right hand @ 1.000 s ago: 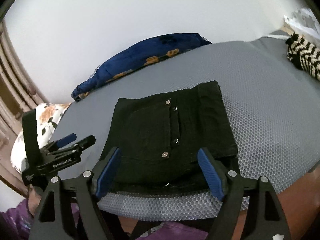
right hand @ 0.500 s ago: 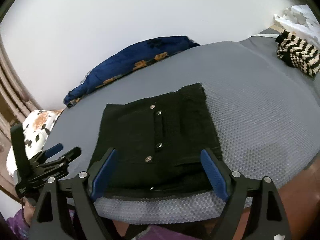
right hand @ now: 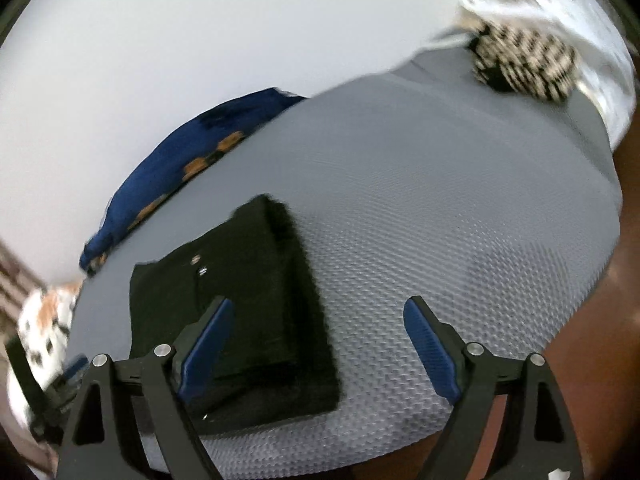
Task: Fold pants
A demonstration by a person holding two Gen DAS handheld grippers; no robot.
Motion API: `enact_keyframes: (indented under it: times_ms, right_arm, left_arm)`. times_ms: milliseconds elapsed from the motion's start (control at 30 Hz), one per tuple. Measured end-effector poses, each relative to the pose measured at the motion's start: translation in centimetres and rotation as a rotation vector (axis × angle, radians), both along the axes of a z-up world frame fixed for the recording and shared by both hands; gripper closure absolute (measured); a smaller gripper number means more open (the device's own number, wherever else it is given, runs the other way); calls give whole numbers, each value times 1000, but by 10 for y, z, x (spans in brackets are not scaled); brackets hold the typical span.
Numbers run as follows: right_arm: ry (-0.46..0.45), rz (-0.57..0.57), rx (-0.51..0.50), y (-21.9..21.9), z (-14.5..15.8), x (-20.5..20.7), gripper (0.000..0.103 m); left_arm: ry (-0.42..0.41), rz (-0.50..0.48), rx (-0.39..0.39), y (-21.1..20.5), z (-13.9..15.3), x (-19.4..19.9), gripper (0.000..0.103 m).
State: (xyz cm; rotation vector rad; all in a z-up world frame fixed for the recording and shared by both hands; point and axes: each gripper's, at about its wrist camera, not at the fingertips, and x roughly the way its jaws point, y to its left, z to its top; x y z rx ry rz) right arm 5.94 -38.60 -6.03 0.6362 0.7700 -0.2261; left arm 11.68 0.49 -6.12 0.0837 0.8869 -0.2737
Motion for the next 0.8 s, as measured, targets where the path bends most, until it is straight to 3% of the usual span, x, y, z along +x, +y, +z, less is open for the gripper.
enact_keyframes:
  times_ms: [167, 267, 567, 800]
  right_arm:
    - [8, -65, 205, -29, -24, -4, 15]
    - [6, -84, 264, -35, -32, -5, 15]
    - [5, -19, 268, -24, -34, 3, 10]
    - [5, 60, 268, -12, -35, 12, 7]
  left_arm:
    - [103, -39, -125, 13, -12, 10, 9]
    - [143, -54, -194, 18, -16, 13, 9]
    - [198, -23, -284, 32, -24, 18, 9]
    - [204, -78, -259, 17, -26, 16, 9]
